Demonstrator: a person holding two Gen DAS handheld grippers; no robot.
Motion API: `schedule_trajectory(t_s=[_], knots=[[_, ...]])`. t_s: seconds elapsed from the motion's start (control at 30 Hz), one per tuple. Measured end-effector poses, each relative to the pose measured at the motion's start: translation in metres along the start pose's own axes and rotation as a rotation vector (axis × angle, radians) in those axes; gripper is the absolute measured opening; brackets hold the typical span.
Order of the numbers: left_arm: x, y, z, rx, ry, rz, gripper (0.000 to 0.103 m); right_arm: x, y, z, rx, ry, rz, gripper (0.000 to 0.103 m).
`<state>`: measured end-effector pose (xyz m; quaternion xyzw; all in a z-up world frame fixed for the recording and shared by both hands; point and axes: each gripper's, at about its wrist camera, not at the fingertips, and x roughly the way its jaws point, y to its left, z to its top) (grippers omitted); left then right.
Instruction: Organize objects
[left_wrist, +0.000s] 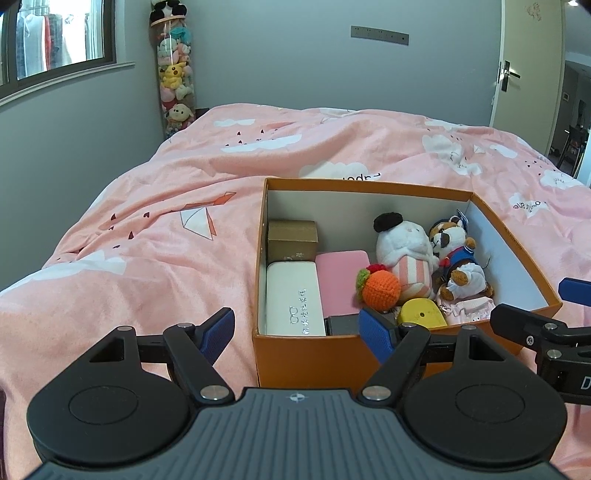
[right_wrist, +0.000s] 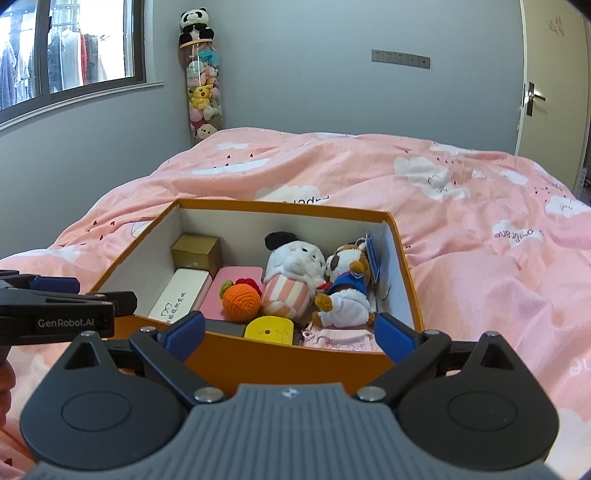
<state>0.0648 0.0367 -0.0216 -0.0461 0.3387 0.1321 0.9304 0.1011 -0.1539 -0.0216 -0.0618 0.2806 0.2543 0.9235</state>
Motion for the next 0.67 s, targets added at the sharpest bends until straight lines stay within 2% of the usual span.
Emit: schedule_trajectory(t_s=[0.67], knots=[[-0.0016,-0.0011,-0.0015,0.013,-0.001,0.006,0.088,0.0035,-0.0022,-0.0014,0.01,0.019,0.004,0.098]])
